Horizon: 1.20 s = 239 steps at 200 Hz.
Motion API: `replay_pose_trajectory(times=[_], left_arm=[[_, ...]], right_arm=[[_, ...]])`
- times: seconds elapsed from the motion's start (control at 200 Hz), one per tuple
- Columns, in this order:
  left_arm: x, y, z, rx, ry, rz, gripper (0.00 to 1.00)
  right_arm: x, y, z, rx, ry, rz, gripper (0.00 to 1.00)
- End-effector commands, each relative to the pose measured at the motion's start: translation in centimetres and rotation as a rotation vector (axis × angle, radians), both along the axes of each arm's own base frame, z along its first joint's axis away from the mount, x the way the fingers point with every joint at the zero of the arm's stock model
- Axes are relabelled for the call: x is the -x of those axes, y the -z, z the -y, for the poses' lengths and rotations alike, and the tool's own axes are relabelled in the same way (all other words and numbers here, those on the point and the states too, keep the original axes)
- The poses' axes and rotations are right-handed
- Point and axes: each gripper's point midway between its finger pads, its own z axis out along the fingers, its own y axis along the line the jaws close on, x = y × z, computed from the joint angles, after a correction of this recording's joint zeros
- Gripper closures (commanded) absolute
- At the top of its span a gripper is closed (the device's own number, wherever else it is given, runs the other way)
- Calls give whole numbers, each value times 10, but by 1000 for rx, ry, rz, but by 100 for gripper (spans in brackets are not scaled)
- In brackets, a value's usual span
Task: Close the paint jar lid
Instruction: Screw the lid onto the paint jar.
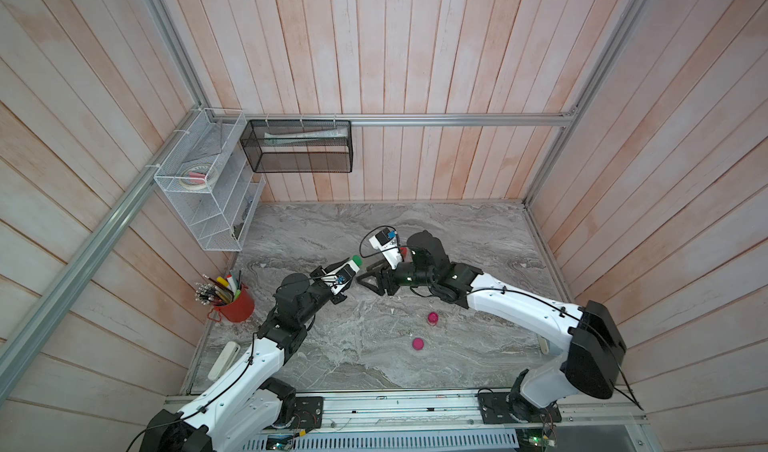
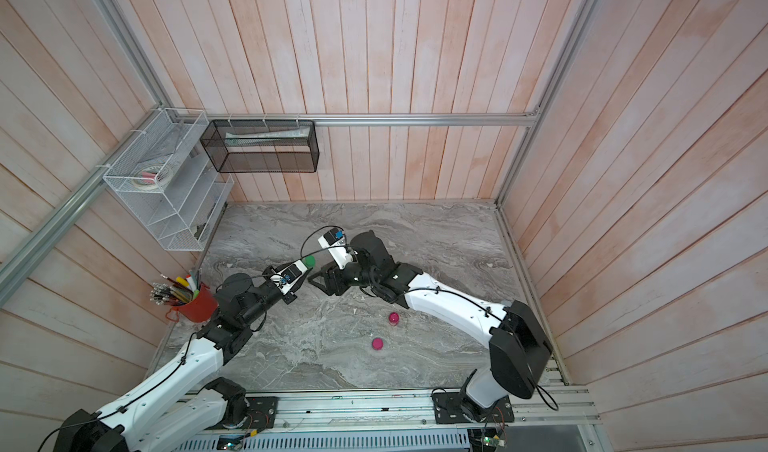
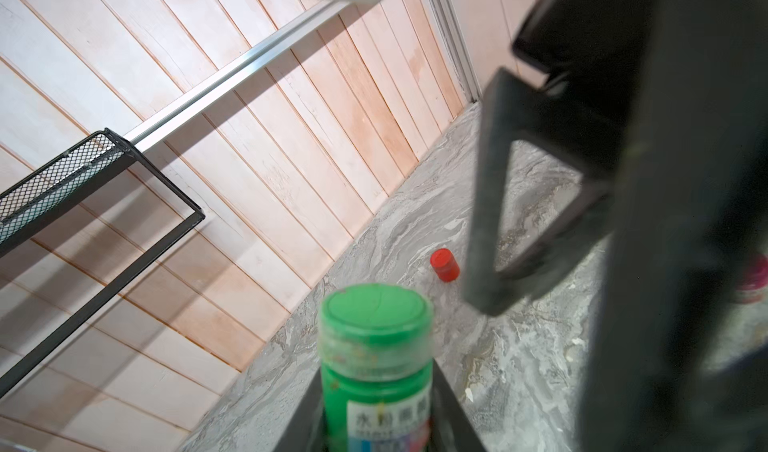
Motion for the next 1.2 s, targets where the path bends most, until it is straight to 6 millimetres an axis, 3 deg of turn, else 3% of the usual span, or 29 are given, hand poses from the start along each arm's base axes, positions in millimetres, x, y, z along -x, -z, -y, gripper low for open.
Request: replay_pose_trajectory(times=[0.0, 0.115, 0.245, 0.4, 0.735, 1.19], left_arm=[[2, -24, 11, 48, 65, 40, 71], [12, -19, 22, 54, 159, 4, 71], [37, -14, 44, 66, 378, -82, 70], [60, -10, 61, 84, 566, -194, 71], [60, -3, 63, 78, 586, -236, 70], [59, -4, 61, 73, 568, -220, 70]], right_arm=[[-3, -15, 25, -14, 6, 97, 40], [-3, -22, 46, 11, -26, 212, 40], [-5, -31, 56, 62, -67, 422, 42], [15, -38, 59, 50, -217, 630, 44], [22, -45, 46, 38, -324, 638, 48], [27, -30, 28, 62, -409, 577, 55]])
